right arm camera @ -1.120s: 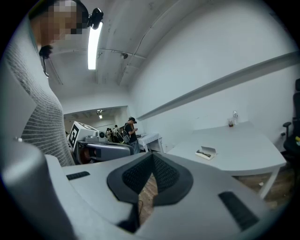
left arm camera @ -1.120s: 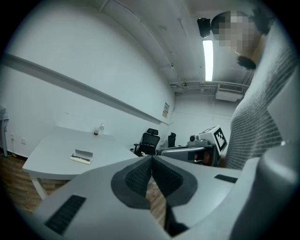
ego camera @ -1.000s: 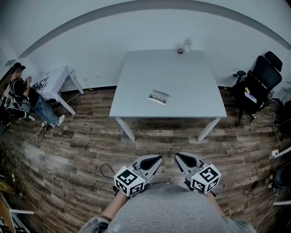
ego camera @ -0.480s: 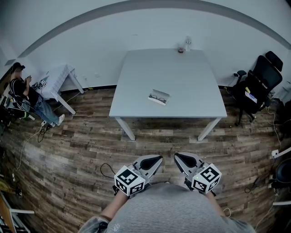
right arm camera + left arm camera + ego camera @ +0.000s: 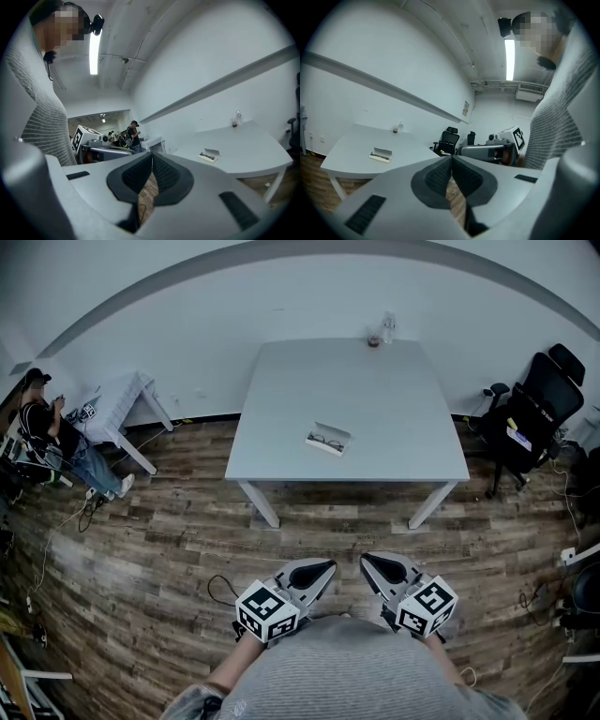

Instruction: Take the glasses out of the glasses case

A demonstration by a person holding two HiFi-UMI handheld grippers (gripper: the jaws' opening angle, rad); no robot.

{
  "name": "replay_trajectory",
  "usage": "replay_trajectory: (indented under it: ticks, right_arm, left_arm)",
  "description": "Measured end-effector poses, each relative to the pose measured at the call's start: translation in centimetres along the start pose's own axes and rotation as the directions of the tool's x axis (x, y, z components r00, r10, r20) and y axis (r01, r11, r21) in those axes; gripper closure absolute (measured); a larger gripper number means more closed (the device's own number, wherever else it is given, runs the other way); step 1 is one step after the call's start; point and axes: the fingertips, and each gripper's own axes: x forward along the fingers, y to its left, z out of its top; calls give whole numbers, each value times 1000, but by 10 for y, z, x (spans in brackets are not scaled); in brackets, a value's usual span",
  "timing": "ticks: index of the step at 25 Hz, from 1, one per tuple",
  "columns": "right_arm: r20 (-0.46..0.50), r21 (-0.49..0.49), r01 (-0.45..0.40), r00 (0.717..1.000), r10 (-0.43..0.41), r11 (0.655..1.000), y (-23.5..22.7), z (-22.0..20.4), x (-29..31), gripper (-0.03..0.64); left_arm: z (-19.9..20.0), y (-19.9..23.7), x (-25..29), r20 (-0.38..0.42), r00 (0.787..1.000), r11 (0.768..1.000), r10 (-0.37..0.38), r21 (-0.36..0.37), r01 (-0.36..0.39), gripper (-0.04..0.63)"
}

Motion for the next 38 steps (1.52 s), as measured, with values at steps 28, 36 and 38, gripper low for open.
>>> replay_trajectory:
  ticks: [28,36,38]
  right_arm:
    - [6,-56,36,999,-35,998,-89,60,156,603]
    - [33,-57,96,995,-94,994,-123,88,226,603]
    - [32,-53,111,993,-109,992,-130,89,235,603]
  left_arm:
    - [68,166,39,0,998,998,-58,24,58,581]
    - [95,243,52,-19,994,994,-110,26,110,581]
    - [100,254,57,-23,992,992,-126,29,126,581]
